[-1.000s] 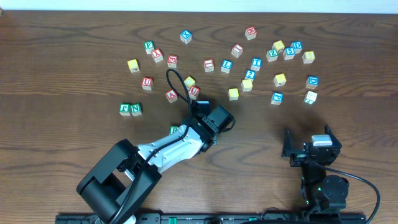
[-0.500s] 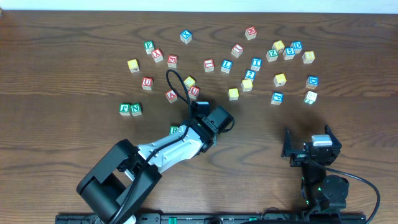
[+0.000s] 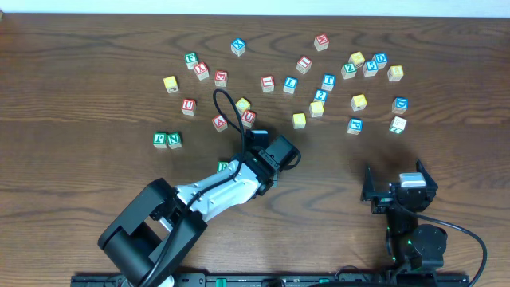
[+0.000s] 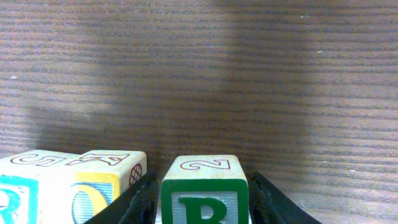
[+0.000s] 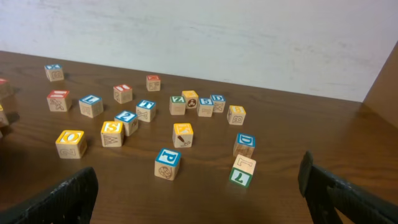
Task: Spell out ROBOT
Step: 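Lift the left gripper away and retract it to the left side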
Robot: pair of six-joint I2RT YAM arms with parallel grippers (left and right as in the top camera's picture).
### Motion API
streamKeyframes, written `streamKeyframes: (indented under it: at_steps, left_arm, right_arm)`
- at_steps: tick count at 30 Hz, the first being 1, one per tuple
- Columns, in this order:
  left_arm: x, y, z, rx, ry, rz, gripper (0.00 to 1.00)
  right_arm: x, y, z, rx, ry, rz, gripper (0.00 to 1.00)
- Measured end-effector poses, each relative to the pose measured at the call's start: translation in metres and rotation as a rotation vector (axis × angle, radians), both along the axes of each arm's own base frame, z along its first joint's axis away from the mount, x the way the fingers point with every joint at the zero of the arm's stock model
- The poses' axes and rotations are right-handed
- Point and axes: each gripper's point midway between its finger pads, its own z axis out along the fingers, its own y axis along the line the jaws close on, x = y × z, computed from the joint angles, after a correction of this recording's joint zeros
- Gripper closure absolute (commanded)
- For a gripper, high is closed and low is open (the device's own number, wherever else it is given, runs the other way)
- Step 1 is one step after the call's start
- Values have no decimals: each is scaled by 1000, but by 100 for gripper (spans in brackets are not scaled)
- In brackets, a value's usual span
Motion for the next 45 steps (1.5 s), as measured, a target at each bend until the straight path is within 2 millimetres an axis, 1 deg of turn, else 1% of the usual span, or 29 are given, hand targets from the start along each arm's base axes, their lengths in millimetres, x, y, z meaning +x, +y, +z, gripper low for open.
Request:
streamKeyframes:
  at_steps: [6, 9, 12, 17, 25, 28, 32, 37, 38, 39, 45]
  left_arm:
    - [0, 0, 1, 5, -2, -15, 55]
    - [1, -1, 6, 0, -13, -28, 55]
    - [4, -3, 18, -15, -39, -43, 55]
    - [9, -7, 44, -55, -96, -63, 54]
    - [9, -6, 84, -104, -171, -81, 53]
    - [8, -4, 98, -124, -193, -84, 49]
    - [7, -4, 119, -160, -234, -85, 48]
    - [7, -3, 130, -183, -259, -85, 47]
    - [7, -3, 131, -185, -260, -85, 47]
    - [7, -3, 131, -185, -260, -84, 43]
    - [7, -3, 131, -180, -260, -90, 42]
  right_arm:
    - [0, 0, 0, 0, 0, 0, 1]
    - [0, 0, 0, 0, 0, 0, 1]
    - [0, 0, 0, 0, 0, 0, 1]
    - [0, 0, 0, 0, 0, 0, 1]
    - [0, 0, 0, 0, 0, 0, 1]
    - [0, 0, 0, 0, 0, 0, 1]
    - [0, 0, 0, 0, 0, 0, 1]
    - [0, 0, 0, 0, 0, 0, 1]
    - [0, 0, 0, 0, 0, 0, 1]
    - [0, 0, 0, 0, 0, 0, 1]
    - [0, 0, 0, 0, 0, 0, 1]
